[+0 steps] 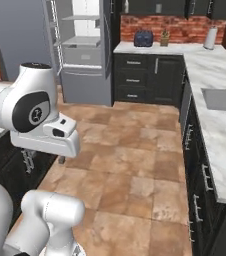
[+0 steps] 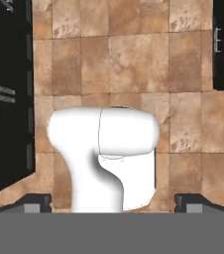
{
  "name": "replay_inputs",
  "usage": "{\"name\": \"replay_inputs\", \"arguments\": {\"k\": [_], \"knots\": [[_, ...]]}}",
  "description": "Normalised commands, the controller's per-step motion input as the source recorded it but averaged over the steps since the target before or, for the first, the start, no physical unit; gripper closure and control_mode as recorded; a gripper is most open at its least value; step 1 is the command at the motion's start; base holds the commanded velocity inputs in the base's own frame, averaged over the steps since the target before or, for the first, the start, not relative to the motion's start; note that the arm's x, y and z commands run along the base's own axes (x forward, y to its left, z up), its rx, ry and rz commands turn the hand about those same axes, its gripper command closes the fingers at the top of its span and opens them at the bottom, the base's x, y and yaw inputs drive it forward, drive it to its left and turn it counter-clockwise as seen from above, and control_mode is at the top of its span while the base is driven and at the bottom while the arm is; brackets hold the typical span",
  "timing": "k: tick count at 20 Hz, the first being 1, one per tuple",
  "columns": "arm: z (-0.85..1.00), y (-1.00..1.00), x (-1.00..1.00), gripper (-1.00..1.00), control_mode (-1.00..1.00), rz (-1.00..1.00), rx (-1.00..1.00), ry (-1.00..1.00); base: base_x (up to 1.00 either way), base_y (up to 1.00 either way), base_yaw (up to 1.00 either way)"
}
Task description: There is a bowl on the dining counter. Grab a lemon wedge from the fridge and place it in the bowl. Then get the liquor bottle and glass cup from the cabinet and place them next to the bowl.
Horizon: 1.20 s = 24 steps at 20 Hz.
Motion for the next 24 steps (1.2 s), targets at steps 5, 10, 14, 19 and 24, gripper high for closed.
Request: {"name": "replay_inputs", "arguments": {"k": [5, 10, 14, 19, 24], "knots": [[0.00, 0.00, 0.00, -1.00, 1.00, 0.00, 0.00, 0.00, 1.00, 0.13, -0.13], [0.00, 0.00, 0.00, -1.00, 1.00, 0.00, 0.00, 0.00, 1.00, 0.00, -0.05], [0.00, 0.00, 0.00, -1.00, 1.00, 0.00, 0.00, 0.00, 1.00, 0.00, 0.00], [0.00, 0.00, 0.00, -1.00, 1.00, 0.00, 0.00, 0.00, 1.00, 0.00, 0.00], [0.00, 0.00, 0.00, -1.00, 1.00, 0.00, 0.00, 0.00, 1.00, 0.00, 0.00]]}}
